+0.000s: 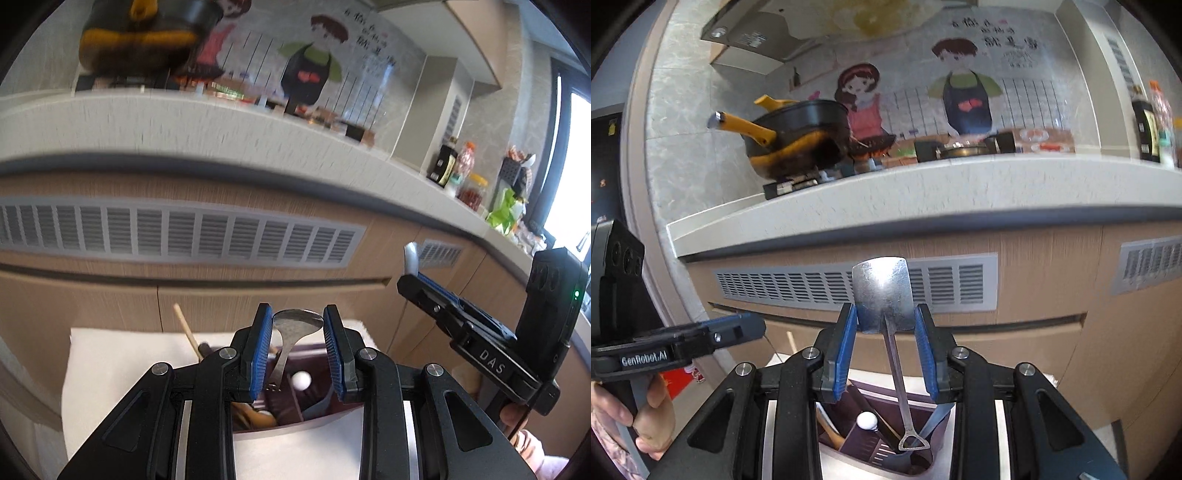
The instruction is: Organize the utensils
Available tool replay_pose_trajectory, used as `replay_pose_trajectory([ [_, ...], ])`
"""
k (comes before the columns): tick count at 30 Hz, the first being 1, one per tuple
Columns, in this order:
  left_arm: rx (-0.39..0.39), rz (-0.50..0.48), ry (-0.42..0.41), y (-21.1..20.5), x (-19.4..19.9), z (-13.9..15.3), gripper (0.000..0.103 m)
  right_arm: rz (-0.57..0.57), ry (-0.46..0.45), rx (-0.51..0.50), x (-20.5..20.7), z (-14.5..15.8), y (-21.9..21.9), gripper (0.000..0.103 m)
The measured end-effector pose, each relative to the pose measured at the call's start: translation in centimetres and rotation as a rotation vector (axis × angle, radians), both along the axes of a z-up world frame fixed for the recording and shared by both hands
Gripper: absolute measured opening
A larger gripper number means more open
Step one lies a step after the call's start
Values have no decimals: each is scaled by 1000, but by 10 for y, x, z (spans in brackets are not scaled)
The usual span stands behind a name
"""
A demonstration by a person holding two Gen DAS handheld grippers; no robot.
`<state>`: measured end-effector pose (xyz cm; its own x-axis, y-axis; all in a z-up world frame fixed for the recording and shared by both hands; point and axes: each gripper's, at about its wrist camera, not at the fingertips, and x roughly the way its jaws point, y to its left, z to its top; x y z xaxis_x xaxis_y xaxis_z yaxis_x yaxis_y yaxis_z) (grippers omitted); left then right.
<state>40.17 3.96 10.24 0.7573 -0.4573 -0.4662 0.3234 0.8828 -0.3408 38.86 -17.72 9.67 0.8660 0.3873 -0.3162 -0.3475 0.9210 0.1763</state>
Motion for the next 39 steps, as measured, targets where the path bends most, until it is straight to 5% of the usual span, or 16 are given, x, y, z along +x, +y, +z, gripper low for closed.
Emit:
replay_pose_trajectory([
  [17, 20, -7, 227, -13, 4, -87, 29, 26, 217, 1, 19, -98, 10, 29],
  [21, 35, 26, 245, -12, -4, -90, 40, 29, 255, -37, 10, -108, 12, 30],
  [25, 61, 73, 204, -9, -25, -77, 52, 29, 271, -69, -2, -106, 10, 39],
  [27, 63, 89, 166, -6, -40, -67, 58, 18, 262, -57, -11, -100, 8, 54],
  [35, 151, 235, -31, -5, -132, -40, 88, -37, 156, -62, -93, -64, -4, 83],
  [39, 215, 307, -66, -11, -177, -53, 95, -60, 131, -86, -134, -62, -8, 88],
])
